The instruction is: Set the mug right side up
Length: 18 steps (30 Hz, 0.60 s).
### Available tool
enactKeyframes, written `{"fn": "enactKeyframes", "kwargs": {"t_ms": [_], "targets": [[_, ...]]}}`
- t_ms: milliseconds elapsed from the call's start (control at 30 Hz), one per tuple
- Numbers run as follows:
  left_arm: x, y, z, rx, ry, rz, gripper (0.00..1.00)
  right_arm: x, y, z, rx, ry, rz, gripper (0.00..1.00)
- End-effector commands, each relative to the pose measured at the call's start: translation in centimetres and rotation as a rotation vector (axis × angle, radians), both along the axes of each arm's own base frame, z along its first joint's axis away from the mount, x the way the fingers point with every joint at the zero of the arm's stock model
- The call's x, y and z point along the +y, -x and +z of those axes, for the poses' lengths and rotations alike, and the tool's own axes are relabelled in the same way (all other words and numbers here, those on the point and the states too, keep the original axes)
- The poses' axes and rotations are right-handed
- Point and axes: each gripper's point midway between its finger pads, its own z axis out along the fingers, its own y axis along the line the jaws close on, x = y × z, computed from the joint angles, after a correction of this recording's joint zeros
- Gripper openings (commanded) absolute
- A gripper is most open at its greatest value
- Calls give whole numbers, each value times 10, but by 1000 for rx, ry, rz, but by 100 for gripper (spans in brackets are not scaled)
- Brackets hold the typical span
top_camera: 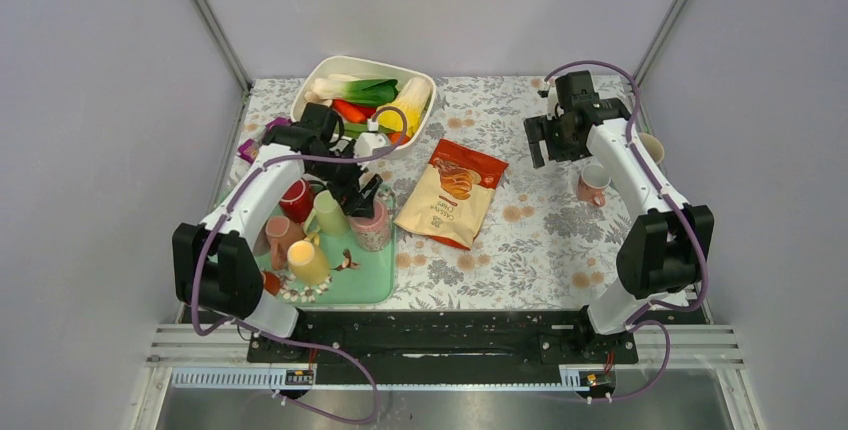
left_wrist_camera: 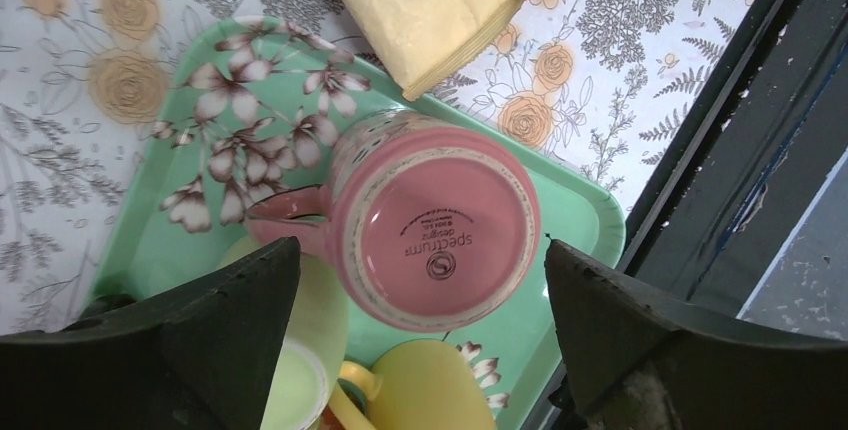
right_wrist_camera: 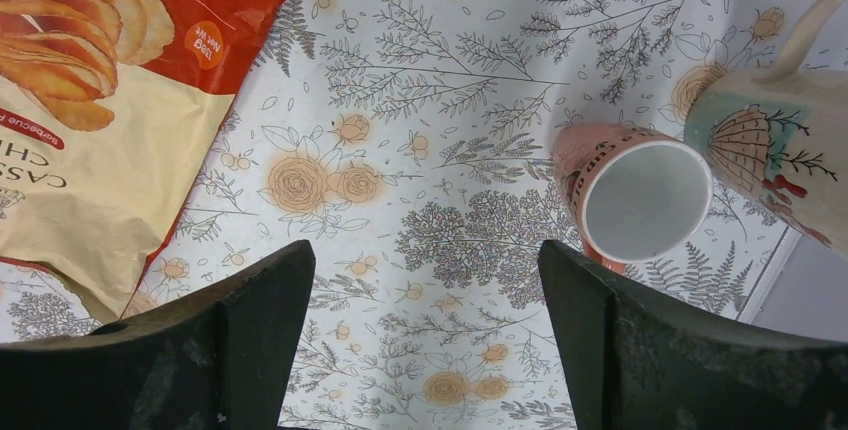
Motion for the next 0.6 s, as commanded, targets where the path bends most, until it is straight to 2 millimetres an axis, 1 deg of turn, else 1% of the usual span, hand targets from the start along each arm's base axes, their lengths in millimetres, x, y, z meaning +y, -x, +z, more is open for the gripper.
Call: {"fn": "enactKeyframes", "kwargs": {"t_ms": [0, 67, 133, 233, 267, 367, 467, 567], "targets": [[5, -17, 39, -156, 28, -9, 95, 4, 4, 7, -18, 3, 29, 91], [5, -25, 43, -150, 38, 66, 95, 5, 4, 7, -18, 3, 30, 92], [-2, -28, 47, -125, 82, 133, 93, 6, 5, 7, -19, 3, 34, 92], [-19, -22, 47, -140, 96, 109, 92, 9, 5, 6, -21, 1, 41, 92], [-25, -19, 42, -152, 80, 85, 92, 10, 5, 5, -19, 1, 41, 92], [-36, -16, 26, -163, 7, 49, 92, 11, 7, 3, -12, 2, 46, 92], [-43, -23, 17, -200, -56, 34, 90, 11, 8, 1, -12, 3, 49, 92], [-51, -29, 14, -268, -100, 2, 90, 14, 9, 0, -11, 1, 57, 92]]}}
